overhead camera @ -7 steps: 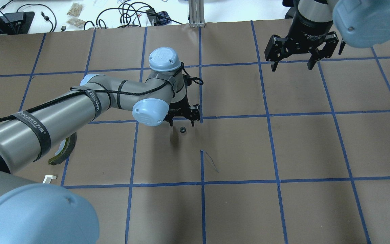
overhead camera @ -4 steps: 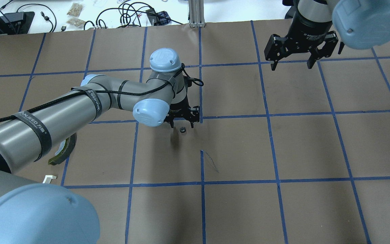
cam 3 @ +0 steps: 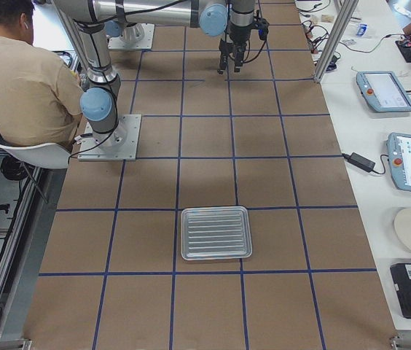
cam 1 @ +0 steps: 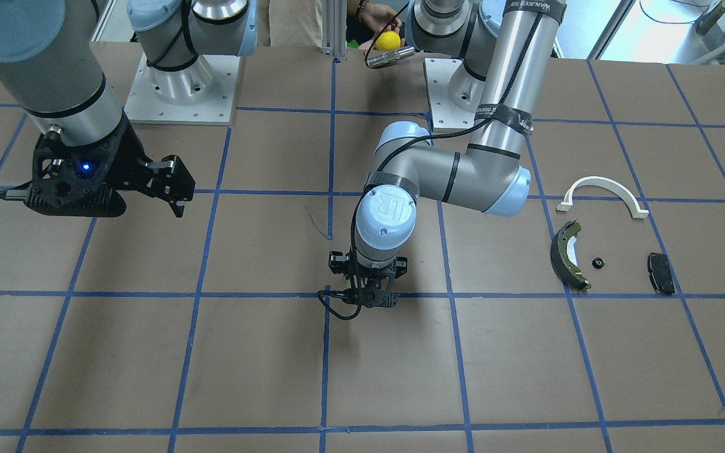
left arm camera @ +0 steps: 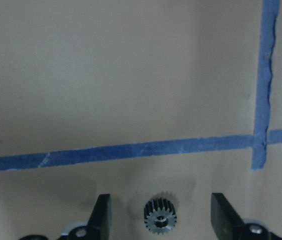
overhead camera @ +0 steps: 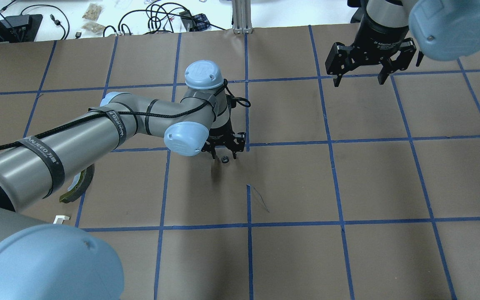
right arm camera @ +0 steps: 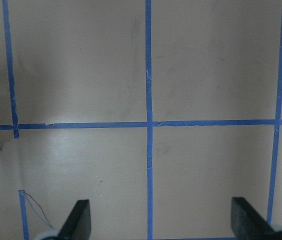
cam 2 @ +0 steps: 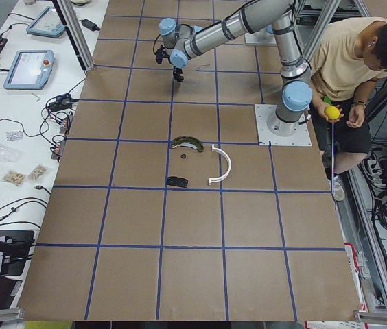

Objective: Place bearing gear from tray to pile

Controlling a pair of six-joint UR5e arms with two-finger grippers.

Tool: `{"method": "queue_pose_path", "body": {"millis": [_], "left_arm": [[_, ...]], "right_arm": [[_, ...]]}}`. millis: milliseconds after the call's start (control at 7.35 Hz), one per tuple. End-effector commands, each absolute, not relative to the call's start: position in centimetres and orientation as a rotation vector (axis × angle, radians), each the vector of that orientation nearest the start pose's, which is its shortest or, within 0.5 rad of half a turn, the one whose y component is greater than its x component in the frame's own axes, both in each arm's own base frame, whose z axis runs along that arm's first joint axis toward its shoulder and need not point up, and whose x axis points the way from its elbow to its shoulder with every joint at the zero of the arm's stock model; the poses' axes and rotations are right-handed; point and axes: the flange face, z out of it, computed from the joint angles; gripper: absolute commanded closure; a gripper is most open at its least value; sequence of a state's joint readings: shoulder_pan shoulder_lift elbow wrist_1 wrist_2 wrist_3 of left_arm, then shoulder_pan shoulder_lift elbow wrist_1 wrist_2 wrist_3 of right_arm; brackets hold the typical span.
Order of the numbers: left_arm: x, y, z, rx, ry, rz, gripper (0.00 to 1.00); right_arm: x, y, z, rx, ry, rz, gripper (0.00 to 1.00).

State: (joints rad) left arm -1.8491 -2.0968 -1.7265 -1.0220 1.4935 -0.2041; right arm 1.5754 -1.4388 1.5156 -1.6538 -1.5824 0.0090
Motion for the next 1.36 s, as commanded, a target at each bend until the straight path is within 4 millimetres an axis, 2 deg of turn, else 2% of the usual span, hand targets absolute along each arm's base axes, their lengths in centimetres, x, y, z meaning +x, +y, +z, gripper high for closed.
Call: {"method": "queue_pose_path", "body": {"millis": [0,136,272,408,545,817,953,1089,1225], "left_arm": [[-30.1,-54.3,17.1,0.114,3.174,0.233,0.92],[-30.1,-54.3,17.1,0.114,3.172,0.234,1.00],[-29.8,-54.5,17.6,0.119,3.176,0.222,1.00],[-29.4,-55.2,19.3,0.118,3.180,0.202,1.00],[-27.3,-56.7,21.0,0.076,3.181,0.217,1.00],[-21.2,-61.2,27.1,0.000,3.179,0.287,1.00],[-16.4,-63.5,29.8,-0.034,3.182,0.308,1.00],[-10.0,-65.1,31.7,-0.052,3.196,0.339,1.00],[-2.9,-65.7,32.3,-0.023,3.217,0.339,1.00]], "right_arm": [[13.5,-54.7,45.5,0.002,3.146,-0.010,0.00],[13.5,-54.7,45.5,0.002,3.149,-0.010,0.00],[13.5,-54.7,45.5,0.002,3.151,-0.010,0.00],[13.5,-54.7,45.5,0.002,3.152,-0.010,0.00],[13.5,-54.7,45.5,0.002,3.149,-0.010,0.00],[13.5,-54.7,45.5,0.002,3.148,-0.010,0.00],[13.5,-54.7,45.5,0.002,3.148,-0.010,0.00],[13.5,-54.7,45.5,0.002,3.148,-0.010,0.00],[13.5,-54.7,45.5,0.002,3.146,-0.010,0.00]]}}
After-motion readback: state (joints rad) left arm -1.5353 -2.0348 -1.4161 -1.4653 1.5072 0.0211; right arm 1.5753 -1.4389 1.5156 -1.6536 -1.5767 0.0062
